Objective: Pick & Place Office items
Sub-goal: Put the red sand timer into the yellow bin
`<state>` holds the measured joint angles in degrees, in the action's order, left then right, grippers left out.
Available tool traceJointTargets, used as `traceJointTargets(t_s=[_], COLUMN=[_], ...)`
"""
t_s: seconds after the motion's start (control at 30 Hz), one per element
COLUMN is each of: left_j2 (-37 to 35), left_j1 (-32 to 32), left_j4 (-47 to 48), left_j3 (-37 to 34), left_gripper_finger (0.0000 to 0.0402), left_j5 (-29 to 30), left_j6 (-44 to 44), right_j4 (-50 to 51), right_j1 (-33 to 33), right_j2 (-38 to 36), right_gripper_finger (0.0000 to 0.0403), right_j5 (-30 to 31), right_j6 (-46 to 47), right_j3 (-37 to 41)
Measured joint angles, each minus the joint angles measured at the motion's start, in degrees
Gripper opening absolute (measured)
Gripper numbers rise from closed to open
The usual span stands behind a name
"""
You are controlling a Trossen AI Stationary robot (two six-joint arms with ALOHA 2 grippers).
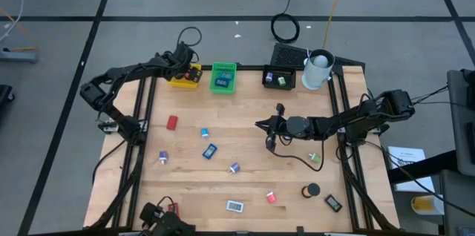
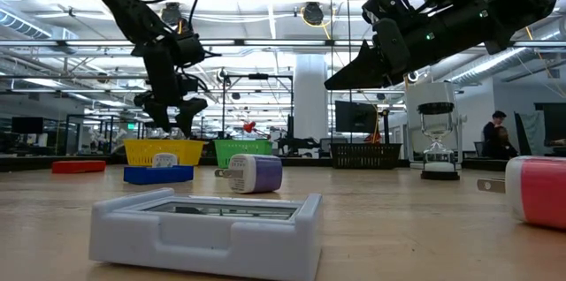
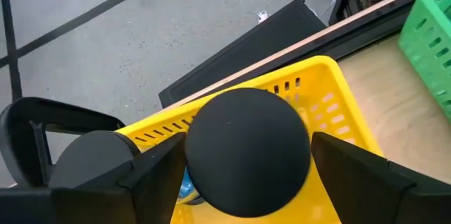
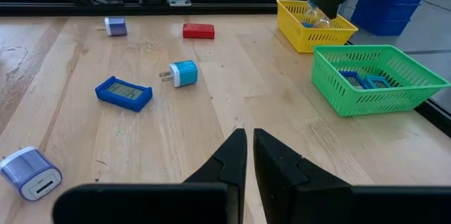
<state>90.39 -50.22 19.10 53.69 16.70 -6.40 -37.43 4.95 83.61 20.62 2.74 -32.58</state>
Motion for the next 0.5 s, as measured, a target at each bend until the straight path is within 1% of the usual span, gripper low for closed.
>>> traceJointTargets(t_s=[0.23, 0.5], left_j2=[0.00, 0.00], left_j1=[0.09, 1.75], left_j4=[-0.39, 4.27], left_j3=[1.45, 7.31], left_gripper_finger=[0.0295, 0.0291], left_j5=[-0.10, -0.10], left_j6=[1.43, 2.54], right_j4=[0.00, 0.00], right_j1=[0.02, 0.02], right_j2=[0.00, 0.00], right_gripper_finger=[0.0022, 0.0022], right_j5=[0.00, 0.00], right_j6=[0.00, 0.00], right_j3=[0.00, 0.00])
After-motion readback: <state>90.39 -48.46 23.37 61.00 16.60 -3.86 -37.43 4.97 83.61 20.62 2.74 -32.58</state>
